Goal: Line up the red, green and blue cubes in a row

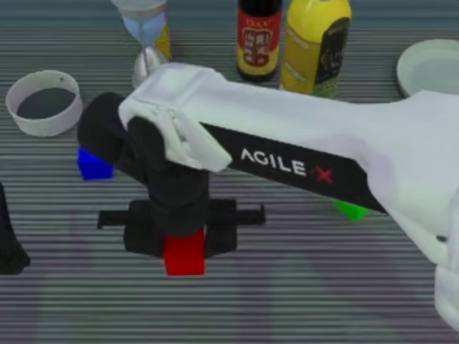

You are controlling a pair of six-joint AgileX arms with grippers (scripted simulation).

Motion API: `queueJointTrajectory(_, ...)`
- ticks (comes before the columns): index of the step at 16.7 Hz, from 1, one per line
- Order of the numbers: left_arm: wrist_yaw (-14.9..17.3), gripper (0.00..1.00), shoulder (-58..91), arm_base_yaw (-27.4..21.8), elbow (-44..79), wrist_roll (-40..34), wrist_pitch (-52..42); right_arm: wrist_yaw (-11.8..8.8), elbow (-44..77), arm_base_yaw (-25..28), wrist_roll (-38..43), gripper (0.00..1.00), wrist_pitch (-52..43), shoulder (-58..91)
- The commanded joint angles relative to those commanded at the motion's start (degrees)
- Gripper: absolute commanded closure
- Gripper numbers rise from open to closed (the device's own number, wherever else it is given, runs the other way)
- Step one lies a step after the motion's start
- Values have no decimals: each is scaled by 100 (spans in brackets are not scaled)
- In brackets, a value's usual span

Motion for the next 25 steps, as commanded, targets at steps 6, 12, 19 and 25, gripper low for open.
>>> queueJointTrajectory(6, 0, 0, 0, 0, 0, 0, 0, 2, -817, 44, 8, 100, 987, 181)
queueJointTrajectory(12, 0, 0, 0, 0, 0, 0, 0, 2, -817, 44, 8, 77, 987, 181)
queueJointTrajectory(19, 0, 0, 0, 0, 0, 0, 0, 2, -817, 44, 8, 25, 987, 181)
queueJointTrajectory(25, 0, 0, 0, 0, 0, 0, 0, 2, -817, 44, 8, 0, 987, 181)
